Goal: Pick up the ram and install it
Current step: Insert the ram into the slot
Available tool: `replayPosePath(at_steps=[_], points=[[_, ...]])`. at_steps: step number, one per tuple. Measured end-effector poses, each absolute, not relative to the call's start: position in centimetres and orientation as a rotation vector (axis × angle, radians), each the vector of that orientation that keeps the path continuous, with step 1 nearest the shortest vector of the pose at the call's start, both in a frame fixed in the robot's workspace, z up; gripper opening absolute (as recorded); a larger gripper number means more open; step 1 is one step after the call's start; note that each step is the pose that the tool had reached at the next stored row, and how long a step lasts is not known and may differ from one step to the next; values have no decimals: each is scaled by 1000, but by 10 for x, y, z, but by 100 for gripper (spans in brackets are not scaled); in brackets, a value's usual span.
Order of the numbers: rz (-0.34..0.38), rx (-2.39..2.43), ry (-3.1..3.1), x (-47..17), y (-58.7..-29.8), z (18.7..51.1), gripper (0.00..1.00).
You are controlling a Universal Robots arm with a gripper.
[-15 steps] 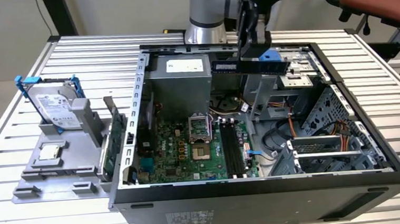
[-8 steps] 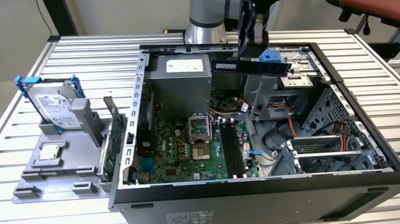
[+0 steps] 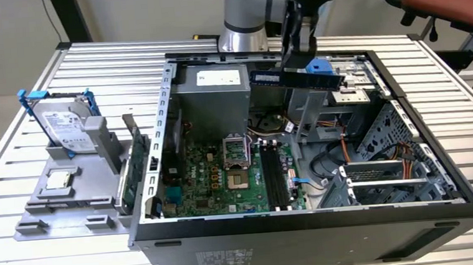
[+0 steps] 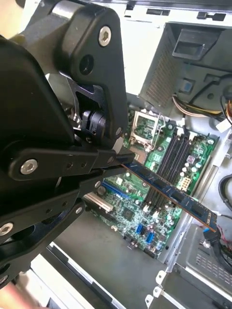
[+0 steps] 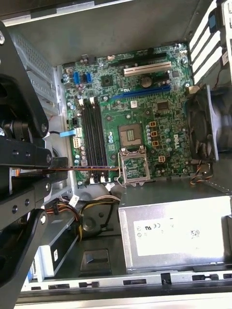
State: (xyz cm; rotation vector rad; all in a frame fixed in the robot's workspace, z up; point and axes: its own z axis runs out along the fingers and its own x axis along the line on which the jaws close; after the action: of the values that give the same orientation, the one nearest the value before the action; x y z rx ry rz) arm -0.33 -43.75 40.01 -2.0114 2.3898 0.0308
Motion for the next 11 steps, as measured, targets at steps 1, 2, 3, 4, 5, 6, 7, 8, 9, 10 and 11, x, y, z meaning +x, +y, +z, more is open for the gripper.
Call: replayPosePath(at_steps=[1, 2, 3, 4, 5, 6, 7, 8, 9, 10, 11], points=[[31, -2003, 2397, -3, -437, 400, 0], [31, -1994, 2404, -3, -437, 400, 0], [30, -1985, 2411, -3, -437, 400, 0], [30, -1978, 2417, -3, -437, 400, 0], [30, -1971, 2422, -3, -437, 400, 0], [30, -1964, 2428, -3, -437, 400, 0], [30, -1957, 2434, -3, -437, 400, 0], [30, -1949, 2441, -3, -438, 400, 0], [30, -1940, 2447, -3, -437, 400, 0], [30, -1932, 2454, -3, -438, 400, 0], [30, -1923, 2461, -3, -438, 400, 0]])
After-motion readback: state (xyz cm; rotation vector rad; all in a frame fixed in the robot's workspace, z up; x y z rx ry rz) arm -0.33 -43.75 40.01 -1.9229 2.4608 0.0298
